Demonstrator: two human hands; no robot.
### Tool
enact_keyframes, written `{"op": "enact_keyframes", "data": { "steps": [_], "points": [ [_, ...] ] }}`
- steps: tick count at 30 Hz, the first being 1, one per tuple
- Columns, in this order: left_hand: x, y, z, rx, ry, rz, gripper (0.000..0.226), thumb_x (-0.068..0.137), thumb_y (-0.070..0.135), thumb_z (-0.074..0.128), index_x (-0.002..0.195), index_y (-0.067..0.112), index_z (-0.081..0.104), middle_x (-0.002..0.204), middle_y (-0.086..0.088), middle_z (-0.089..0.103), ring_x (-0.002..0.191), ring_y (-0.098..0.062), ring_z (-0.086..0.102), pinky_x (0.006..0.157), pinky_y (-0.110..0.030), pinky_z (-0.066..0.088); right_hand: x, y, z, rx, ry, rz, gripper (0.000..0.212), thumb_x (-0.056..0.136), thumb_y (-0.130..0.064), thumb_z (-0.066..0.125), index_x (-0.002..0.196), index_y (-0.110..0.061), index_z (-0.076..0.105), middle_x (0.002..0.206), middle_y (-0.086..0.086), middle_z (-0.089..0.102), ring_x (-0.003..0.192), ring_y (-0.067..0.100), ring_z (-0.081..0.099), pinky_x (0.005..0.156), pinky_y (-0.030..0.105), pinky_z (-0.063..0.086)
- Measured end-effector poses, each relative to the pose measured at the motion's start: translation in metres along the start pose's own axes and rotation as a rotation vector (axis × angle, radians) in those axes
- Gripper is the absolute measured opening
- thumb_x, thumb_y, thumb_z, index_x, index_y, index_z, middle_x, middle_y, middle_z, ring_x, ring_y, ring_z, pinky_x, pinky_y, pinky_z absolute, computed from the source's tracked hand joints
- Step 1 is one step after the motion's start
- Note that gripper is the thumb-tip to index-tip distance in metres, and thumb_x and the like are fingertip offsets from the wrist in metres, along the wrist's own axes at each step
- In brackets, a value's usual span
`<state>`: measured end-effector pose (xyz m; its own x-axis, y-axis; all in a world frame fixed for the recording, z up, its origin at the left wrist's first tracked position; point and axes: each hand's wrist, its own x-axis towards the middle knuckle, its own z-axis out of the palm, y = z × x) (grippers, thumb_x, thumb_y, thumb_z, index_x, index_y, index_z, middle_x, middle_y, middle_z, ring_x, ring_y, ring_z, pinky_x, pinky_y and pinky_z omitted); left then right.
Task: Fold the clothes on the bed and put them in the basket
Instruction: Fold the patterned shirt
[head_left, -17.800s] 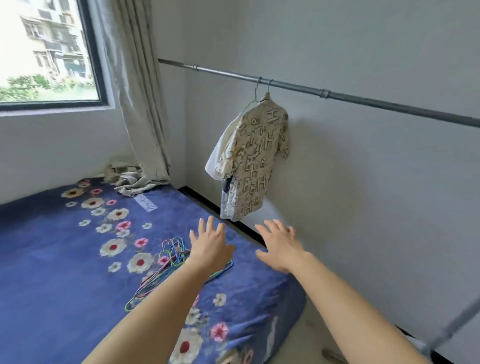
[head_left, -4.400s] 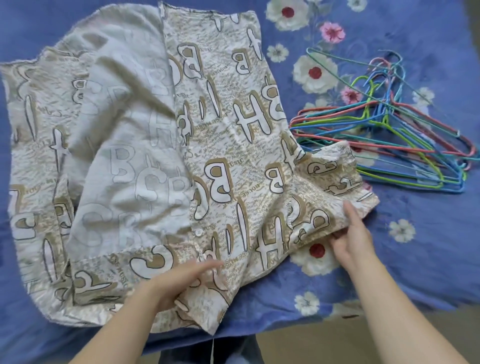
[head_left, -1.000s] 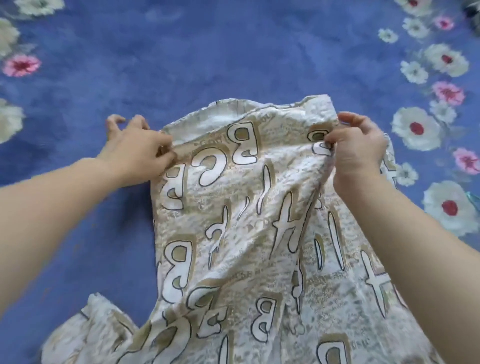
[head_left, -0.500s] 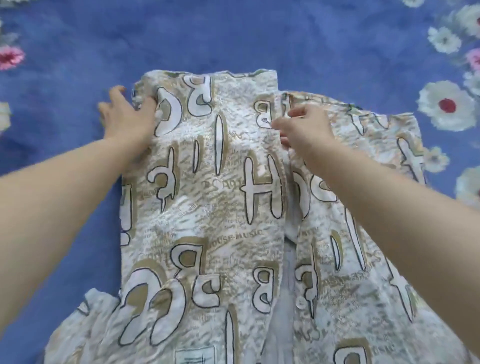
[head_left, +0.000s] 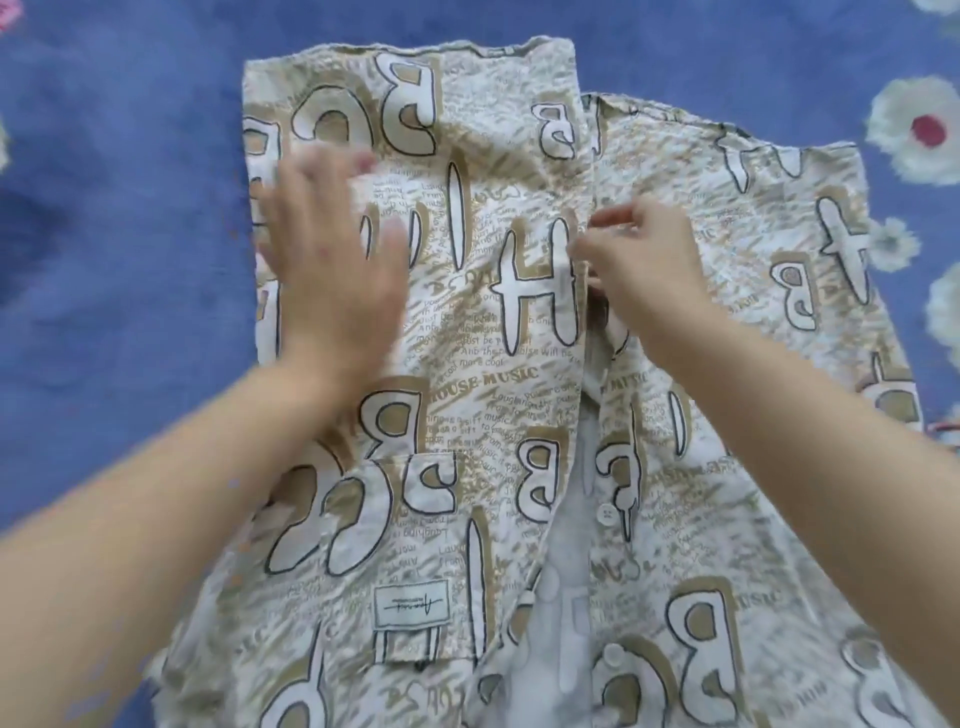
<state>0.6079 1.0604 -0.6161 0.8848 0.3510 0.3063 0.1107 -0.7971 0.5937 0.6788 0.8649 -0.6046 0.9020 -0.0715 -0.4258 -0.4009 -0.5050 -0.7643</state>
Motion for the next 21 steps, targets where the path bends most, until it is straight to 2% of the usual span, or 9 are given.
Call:
{"op": "enact_keyframes", "data": {
  "steps": [3, 6, 8, 11, 14, 16, 18, 19, 21],
  "points": [
    [-0.095, 0.038, -0.013, -0.167, -0.318, 0.24, 0.023, 0.09, 0.02, 0.049, 0.107, 0.005, 0.056, 0.104, -0.01, 0.054, 0.1, -0.02, 0.048, 0.094, -0.023, 0.037, -0.047, 0.024, -0.004, 0.011, -0.093, 0.059, 0.02, 0.088, -0.013, 0.065, 0.107, -0.015, 0.059, 0.106, 0.003, 0.064, 0.093, 0.027, 0.068, 0.083, 0.049, 0.057],
    [-0.172, 0.042, -0.028, -0.156, -0.531, 0.207, 0.019, 0.091, 0.022, 0.05, 0.103, 0.012, 0.059, 0.103, -0.002, 0.055, 0.095, -0.022, 0.054, 0.081, -0.034, 0.045, -0.093, 0.052, -0.007, 0.054, -0.125, 0.131, 0.019, 0.087, -0.007, 0.066, 0.104, -0.012, 0.061, 0.09, 0.004, 0.066, 0.085, 0.023, 0.069, 0.079, 0.046, 0.06],
    [-0.203, 0.032, -0.044, -0.169, -0.542, 0.072, 0.017, 0.092, 0.021, 0.048, 0.104, 0.014, 0.058, 0.102, 0.003, 0.053, 0.094, -0.018, 0.052, 0.081, -0.032, 0.043, -0.124, 0.069, -0.005, 0.079, -0.155, 0.192, 0.017, 0.087, -0.006, 0.066, 0.102, -0.01, 0.06, 0.079, 0.004, 0.064, 0.078, 0.022, 0.067, 0.075, 0.041, 0.061],
    [-0.23, 0.019, -0.08, -0.152, -0.433, -0.099, 0.021, 0.09, 0.02, 0.043, 0.101, 0.012, 0.059, 0.098, 0.005, 0.052, 0.092, -0.011, 0.048, 0.082, -0.019, 0.037, -0.174, 0.086, 0.006, 0.164, -0.226, 0.292, 0.013, 0.088, -0.008, 0.068, 0.095, -0.009, 0.057, 0.074, 0.008, 0.06, 0.07, 0.021, 0.062, 0.066, 0.035, 0.06],
    [-0.248, 0.012, -0.118, -0.096, -0.254, -0.269, 0.018, 0.089, 0.02, 0.047, 0.101, 0.012, 0.058, 0.101, 0.004, 0.049, 0.094, -0.012, 0.045, 0.085, -0.023, 0.036, -0.219, 0.096, 0.021, 0.161, -0.261, 0.401, 0.014, 0.087, -0.009, 0.069, 0.089, -0.005, 0.055, 0.072, 0.012, 0.057, 0.065, 0.024, 0.06, 0.067, 0.045, 0.058],
    [-0.259, 0.011, -0.141, -0.019, -0.123, -0.431, 0.019, 0.089, 0.014, 0.058, 0.107, 0.011, 0.055, 0.11, -0.005, 0.048, 0.106, -0.019, 0.042, 0.093, -0.024, 0.031, -0.249, 0.101, 0.031, 0.066, -0.257, 0.408, 0.018, 0.083, -0.009, 0.065, 0.077, -0.01, 0.048, 0.067, 0.011, 0.049, 0.059, 0.023, 0.052, 0.057, 0.041, 0.052],
    [-0.27, 0.008, -0.153, -0.065, -0.02, -0.78, 0.036, 0.086, 0.015, 0.069, 0.114, 0.013, 0.046, 0.118, -0.009, 0.041, 0.118, -0.023, 0.037, 0.096, -0.026, 0.029, -0.273, 0.105, 0.038, -0.032, -0.266, 0.421, 0.023, 0.084, -0.01, 0.06, 0.071, -0.013, 0.041, 0.063, 0.005, 0.045, 0.057, 0.022, 0.046, 0.053, 0.034, 0.041],
    [-0.274, 0.004, -0.151, -0.15, 0.004, -1.006, 0.043, 0.085, 0.024, 0.072, 0.114, 0.015, 0.042, 0.117, -0.005, 0.041, 0.119, -0.023, 0.04, 0.095, -0.028, 0.032, -0.279, 0.107, 0.04, -0.083, -0.275, 0.424, 0.022, 0.086, -0.011, 0.059, 0.073, -0.015, 0.042, 0.064, 0.003, 0.044, 0.056, 0.02, 0.044, 0.052, 0.03, 0.037],
    [-0.282, 0.005, -0.154, -0.48, -0.013, -1.389, 0.055, 0.081, 0.049, 0.072, 0.115, 0.015, 0.047, 0.115, -0.001, 0.056, 0.111, -0.018, 0.055, 0.093, -0.035, 0.046, -0.295, 0.11, 0.04, -0.121, -0.251, 0.425, 0.015, 0.089, -0.011, 0.056, 0.08, -0.013, 0.044, 0.069, 0.002, 0.047, 0.057, 0.016, 0.044, 0.05, 0.026, 0.035]
  ]
}}
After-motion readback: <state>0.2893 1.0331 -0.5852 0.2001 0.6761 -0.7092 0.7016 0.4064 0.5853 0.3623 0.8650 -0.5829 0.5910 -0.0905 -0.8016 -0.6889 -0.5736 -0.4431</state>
